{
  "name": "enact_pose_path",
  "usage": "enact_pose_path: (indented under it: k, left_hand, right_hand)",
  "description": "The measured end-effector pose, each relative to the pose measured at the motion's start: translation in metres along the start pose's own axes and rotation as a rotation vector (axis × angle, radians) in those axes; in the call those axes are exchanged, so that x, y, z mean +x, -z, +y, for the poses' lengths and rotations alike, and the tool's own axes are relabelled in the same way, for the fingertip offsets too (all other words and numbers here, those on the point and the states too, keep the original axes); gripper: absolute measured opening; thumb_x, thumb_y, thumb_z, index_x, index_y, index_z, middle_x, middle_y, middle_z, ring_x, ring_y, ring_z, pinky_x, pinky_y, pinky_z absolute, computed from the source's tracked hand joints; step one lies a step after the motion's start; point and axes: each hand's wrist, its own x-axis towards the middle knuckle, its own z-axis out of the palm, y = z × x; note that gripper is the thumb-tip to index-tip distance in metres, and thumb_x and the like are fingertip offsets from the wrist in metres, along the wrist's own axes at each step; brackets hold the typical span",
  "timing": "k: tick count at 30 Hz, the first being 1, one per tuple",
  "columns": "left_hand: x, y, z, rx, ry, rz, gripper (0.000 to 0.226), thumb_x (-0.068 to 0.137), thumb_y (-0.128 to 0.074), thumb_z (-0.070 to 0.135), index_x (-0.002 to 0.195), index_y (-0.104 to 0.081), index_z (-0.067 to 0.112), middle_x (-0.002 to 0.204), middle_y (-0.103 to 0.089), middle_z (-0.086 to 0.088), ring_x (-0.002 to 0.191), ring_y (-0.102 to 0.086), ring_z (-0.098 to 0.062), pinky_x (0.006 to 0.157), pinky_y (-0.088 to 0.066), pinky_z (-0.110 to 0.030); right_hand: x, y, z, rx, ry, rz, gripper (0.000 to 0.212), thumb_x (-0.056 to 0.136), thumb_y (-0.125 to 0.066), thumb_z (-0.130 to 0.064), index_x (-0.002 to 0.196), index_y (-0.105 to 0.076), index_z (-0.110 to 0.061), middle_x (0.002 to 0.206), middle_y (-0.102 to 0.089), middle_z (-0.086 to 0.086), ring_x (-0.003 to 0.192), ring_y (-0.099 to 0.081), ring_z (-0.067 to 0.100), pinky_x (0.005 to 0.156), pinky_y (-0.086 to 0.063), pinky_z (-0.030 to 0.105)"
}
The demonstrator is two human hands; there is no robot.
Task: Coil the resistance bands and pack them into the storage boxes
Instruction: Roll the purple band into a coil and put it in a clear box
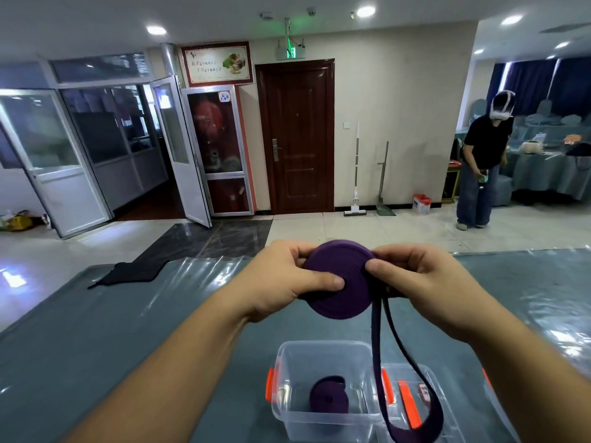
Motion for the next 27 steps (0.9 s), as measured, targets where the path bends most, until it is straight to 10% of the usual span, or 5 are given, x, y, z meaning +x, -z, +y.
enact_pose_path:
  k: [27]
  left_hand:
    - [0.007, -0.003, -0.003, -0.123, -0.015, 0.118, 0.036, 0.075, -0.085, 0.007, 0.109, -0.076, 0.007, 0.100, -0.080, -0.011, 0.090, -0.078, -0.025, 0.073, -0.061, -0.030]
  right_hand:
    - [0.006, -0.004, 0.010, 0.304, -0.030, 0.060, 0.028, 0.082, -0.069, -0.013, 0.108, -0.077, -0.007, 0.103, -0.079, 0.016, 0.095, -0.077, 0.028, 0.079, -0.061, 0.027]
